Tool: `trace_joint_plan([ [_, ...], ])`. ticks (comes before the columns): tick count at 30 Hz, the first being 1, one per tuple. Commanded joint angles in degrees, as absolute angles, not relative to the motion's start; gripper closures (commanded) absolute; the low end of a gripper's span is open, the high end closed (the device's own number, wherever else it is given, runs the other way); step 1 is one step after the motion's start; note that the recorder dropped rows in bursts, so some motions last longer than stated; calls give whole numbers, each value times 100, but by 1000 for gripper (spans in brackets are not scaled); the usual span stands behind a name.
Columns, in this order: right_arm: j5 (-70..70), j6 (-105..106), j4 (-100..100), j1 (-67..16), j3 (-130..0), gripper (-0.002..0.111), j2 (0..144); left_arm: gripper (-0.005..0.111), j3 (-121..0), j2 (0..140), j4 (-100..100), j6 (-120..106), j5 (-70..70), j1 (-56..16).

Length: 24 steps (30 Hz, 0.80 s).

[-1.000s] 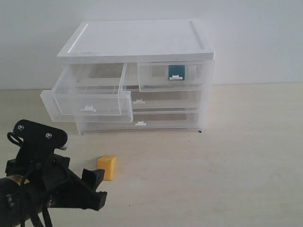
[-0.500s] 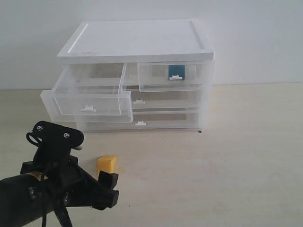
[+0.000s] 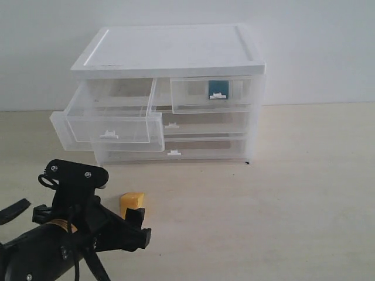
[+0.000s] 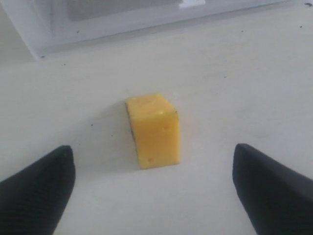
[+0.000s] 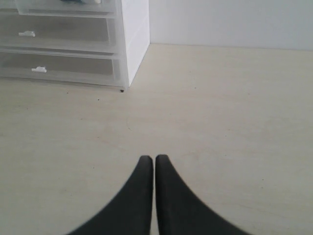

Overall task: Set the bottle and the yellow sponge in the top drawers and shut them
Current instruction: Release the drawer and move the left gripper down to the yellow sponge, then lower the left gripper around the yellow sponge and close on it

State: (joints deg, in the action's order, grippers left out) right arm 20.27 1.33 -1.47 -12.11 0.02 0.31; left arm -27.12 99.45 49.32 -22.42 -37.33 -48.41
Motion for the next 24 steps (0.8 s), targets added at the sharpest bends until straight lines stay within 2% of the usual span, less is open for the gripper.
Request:
trace_joint_plan([
  [1, 1992, 142, -103, -1197, 0, 108, 0, 25, -2740, 10322, 4720, -1725, -4352, -4864],
  [6, 1992, 142, -103, -1197, 0, 108, 0, 26, -2852, 10475, 4154, -1075, -4475, -4864],
  [13, 1992, 142, -103, -1197, 0, 108, 0, 29, -3608, 10840, 5057, -2149, -4046, -4864],
  [24, 1992, 142, -103, -1197, 0, 108, 0, 29, -3672, 10840, 5022, -2364, -3939, -4853],
])
